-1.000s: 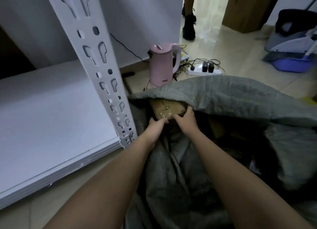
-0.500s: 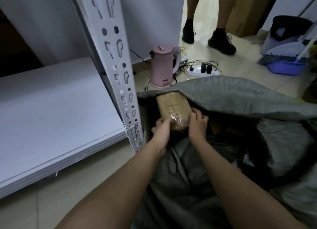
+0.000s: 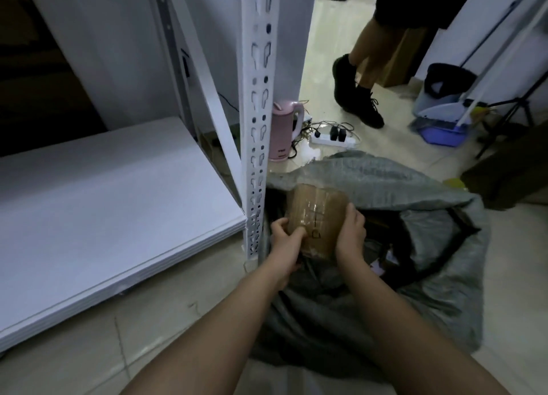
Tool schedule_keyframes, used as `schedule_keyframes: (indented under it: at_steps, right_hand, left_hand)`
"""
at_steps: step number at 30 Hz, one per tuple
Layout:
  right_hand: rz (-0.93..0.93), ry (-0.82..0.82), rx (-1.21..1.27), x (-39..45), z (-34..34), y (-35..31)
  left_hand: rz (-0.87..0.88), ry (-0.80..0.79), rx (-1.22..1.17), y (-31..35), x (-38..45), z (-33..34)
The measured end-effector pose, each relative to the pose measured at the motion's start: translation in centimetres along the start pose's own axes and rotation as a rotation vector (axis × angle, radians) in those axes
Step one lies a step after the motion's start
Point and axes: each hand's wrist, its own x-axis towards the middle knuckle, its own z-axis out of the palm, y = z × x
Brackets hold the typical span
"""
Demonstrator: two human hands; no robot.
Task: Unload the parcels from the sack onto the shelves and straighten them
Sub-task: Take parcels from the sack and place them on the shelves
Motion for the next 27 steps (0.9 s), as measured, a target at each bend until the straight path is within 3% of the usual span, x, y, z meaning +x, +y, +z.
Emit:
schedule_keyframes:
  at_steps: [5, 11, 16, 21, 27]
  right_hand:
    - [0.227, -0.092, 0.007, -6.3, -2.9, -5.2]
    - [0.304, -0.145, 0.051, -13.5, -6.5, -13.9]
    - [0.697, -0.333, 0.26, -17.1, -10.0, -22.7]
    - [0.775, -0.403, 0.041, -18.1, -13.4, -30.6]
    - [0.896, -0.742, -0.288, -18.2, -14.1, -38.2]
  left_hand:
    - [-0.026, 0.003, 0.151, 5.0, -6.3, -0.9]
    - [-0.044, 0.043, 0.162, 13.3, -13.9, -0.2]
    - [-0.16, 0.138, 0.19, 21.4, -20.1, 0.6]
    - [-0.338, 0.133, 0.016, 28.5, -26.4, 1.6]
    - [-0.386, 0.126, 0.073, 33.4, -31.3, 0.8]
